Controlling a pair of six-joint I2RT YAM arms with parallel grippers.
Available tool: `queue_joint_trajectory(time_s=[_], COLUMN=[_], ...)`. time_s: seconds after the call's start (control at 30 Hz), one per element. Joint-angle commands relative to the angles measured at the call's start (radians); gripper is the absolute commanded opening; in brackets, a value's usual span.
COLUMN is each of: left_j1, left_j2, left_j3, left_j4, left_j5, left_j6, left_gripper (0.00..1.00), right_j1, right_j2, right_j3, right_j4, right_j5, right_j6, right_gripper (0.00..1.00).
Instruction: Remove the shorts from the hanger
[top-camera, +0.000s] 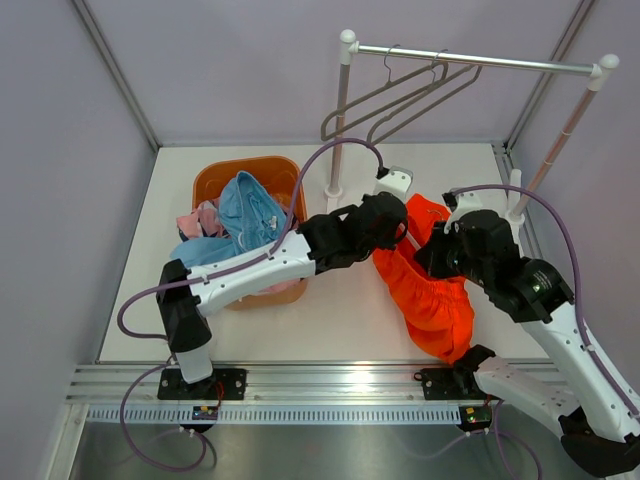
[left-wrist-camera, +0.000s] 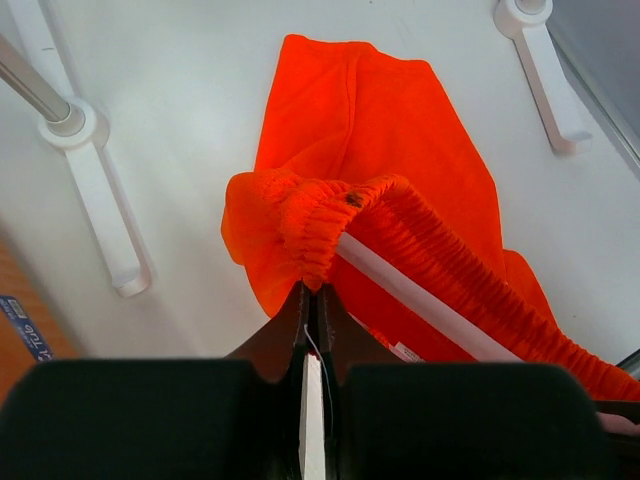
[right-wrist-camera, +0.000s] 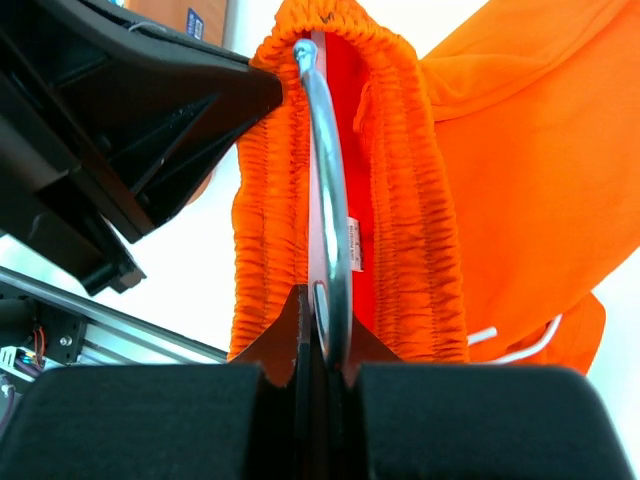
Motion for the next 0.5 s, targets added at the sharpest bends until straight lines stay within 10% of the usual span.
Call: queue_joint_trajectory(time_s=[0.0, 0.47], left_j1=[0.008, 0.161], left_j2=[-0.001, 0.155], left_j3=[0.037, 0.173], left_j4=[0.007, -0.015], left_j5=[0.008, 0.034], left_j6=[0.005, 0.044], left_gripper=[0.02, 0.00], right_j1=[0.011, 0.012], right_j2=[-0.025, -0.052], right_j3=[0.063, 0.095], right_j4=[0.022, -0.018], right_j5=[0.005, -0.041], right_j6=[0.004, -0.010], right_gripper=[0.00, 0.00])
